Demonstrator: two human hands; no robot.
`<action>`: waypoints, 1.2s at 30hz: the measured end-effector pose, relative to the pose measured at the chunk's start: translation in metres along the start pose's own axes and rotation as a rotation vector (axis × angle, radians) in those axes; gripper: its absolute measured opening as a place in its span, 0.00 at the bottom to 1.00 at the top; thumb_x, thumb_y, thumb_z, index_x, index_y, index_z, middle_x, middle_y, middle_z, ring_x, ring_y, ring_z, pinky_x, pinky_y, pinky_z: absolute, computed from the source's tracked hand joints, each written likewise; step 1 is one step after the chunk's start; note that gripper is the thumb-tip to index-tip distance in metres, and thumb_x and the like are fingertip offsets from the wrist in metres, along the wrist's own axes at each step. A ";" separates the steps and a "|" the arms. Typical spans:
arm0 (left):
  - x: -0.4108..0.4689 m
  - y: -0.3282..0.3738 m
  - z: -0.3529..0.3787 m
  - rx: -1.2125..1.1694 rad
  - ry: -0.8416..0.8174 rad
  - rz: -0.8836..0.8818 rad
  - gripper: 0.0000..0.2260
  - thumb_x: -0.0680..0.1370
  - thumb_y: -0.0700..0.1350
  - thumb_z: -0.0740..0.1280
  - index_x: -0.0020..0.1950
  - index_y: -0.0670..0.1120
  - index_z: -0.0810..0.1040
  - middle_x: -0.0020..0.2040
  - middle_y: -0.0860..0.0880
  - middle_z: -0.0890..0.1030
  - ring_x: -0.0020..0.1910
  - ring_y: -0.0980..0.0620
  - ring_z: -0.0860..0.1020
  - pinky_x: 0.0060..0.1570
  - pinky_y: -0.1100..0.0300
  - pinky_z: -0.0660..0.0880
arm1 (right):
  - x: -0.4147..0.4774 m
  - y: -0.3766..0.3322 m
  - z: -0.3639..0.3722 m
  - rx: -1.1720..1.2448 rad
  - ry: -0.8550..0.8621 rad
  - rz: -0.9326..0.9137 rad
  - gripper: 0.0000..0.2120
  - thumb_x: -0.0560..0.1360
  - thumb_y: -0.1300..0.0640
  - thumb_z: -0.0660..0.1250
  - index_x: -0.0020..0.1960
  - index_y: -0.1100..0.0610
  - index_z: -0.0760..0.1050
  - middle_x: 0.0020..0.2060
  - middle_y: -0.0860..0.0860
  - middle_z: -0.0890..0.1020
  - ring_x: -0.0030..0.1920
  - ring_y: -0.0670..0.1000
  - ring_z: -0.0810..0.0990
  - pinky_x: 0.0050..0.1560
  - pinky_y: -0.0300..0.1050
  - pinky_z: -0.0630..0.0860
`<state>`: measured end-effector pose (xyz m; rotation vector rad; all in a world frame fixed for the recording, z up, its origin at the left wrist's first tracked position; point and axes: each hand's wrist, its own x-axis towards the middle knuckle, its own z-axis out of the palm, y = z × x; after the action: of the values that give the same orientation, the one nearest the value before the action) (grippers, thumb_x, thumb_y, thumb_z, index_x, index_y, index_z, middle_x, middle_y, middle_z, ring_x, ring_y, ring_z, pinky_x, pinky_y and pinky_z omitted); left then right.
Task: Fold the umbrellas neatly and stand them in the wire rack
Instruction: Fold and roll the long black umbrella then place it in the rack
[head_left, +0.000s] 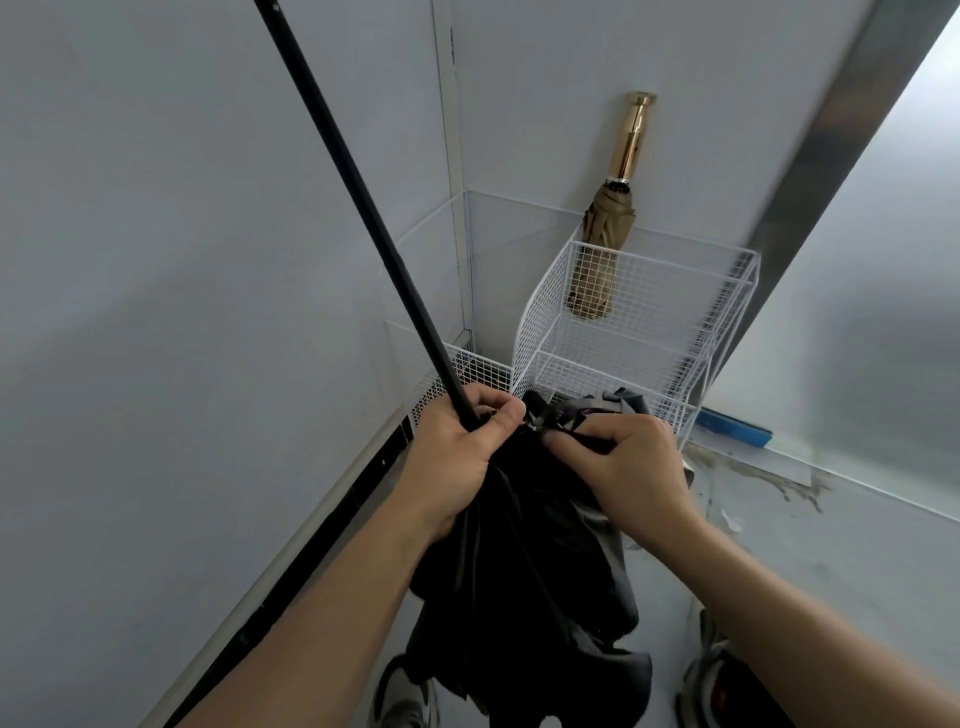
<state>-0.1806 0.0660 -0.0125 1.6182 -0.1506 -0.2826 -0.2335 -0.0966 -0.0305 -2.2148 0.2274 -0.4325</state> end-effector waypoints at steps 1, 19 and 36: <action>-0.001 0.000 0.002 -0.017 0.011 -0.006 0.04 0.77 0.41 0.71 0.43 0.45 0.82 0.34 0.50 0.82 0.36 0.55 0.81 0.39 0.61 0.77 | 0.001 -0.001 0.001 0.021 -0.002 0.035 0.15 0.69 0.43 0.74 0.30 0.51 0.79 0.25 0.45 0.78 0.28 0.45 0.76 0.36 0.47 0.74; 0.004 -0.004 0.001 -0.016 0.212 0.010 0.05 0.78 0.41 0.70 0.43 0.43 0.81 0.39 0.47 0.86 0.42 0.50 0.84 0.47 0.56 0.80 | -0.005 -0.024 -0.009 0.883 -0.486 0.663 0.12 0.80 0.57 0.65 0.38 0.53 0.78 0.33 0.49 0.79 0.34 0.47 0.77 0.38 0.41 0.73; 0.012 -0.001 -0.007 -0.055 0.445 0.011 0.08 0.78 0.39 0.70 0.39 0.43 0.79 0.27 0.53 0.79 0.29 0.59 0.77 0.35 0.65 0.76 | -0.022 -0.019 0.006 -0.062 -0.174 0.090 0.12 0.70 0.44 0.75 0.52 0.43 0.80 0.42 0.38 0.82 0.42 0.42 0.80 0.47 0.48 0.77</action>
<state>-0.1677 0.0696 -0.0140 1.5862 0.1875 0.0853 -0.2517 -0.0741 -0.0245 -2.2779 0.2489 -0.1845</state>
